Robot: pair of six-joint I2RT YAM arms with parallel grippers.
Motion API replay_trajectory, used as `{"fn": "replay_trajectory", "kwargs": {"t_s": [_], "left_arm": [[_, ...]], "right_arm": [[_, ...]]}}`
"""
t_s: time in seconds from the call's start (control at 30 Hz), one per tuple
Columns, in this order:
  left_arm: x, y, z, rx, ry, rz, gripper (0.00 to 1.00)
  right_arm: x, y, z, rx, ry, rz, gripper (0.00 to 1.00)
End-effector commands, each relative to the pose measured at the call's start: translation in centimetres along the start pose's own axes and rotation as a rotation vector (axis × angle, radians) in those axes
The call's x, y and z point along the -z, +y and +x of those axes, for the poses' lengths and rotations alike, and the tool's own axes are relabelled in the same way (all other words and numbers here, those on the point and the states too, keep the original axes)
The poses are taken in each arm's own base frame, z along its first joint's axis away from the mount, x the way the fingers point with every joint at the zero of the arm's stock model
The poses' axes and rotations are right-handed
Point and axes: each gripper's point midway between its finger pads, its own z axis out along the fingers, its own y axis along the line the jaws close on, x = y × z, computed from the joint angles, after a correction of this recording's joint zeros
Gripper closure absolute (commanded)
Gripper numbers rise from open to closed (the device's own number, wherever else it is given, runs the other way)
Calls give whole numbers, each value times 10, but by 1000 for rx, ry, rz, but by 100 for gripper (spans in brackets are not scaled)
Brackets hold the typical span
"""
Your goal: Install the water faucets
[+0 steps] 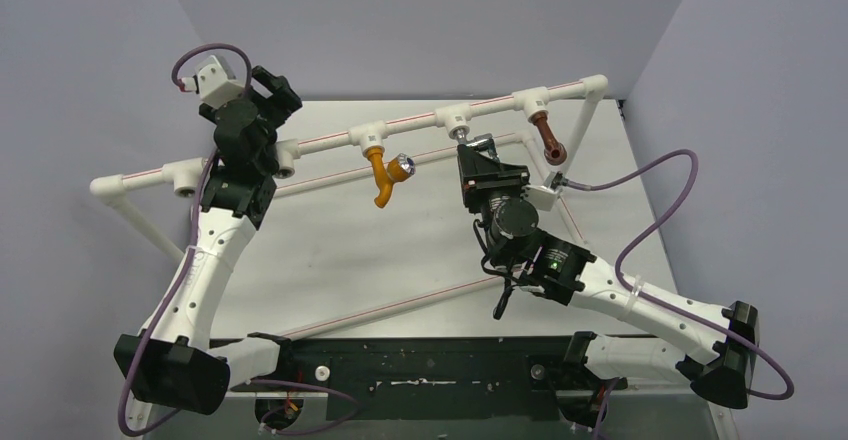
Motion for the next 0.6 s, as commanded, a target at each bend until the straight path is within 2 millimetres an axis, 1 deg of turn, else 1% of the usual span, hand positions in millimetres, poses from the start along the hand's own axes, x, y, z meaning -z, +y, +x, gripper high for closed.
{"fn": "replay_trajectory", "kwargs": {"t_s": [0.0, 0.17, 0.3, 0.47, 0.5, 0.57], "left_arm": [[29, 62, 94, -179, 316, -153, 24], [29, 61, 91, -171, 310, -148, 24], [30, 60, 90, -167, 308, -144, 24], [31, 62, 87, -167, 297, -150, 24], [31, 62, 87, -166, 296, -150, 24], [31, 62, 87, -167, 297, -148, 24]], "right_arm": [[-24, -35, -18, -38, -135, 96, 100], [-24, -34, -12, -98, -109, 97, 100], [-23, -34, -8, -101, -93, 100, 100], [-23, -36, -8, -94, -97, 106, 100], [-23, -36, -9, -95, -98, 106, 97], [-21, -36, -10, -95, -96, 105, 83]]}}
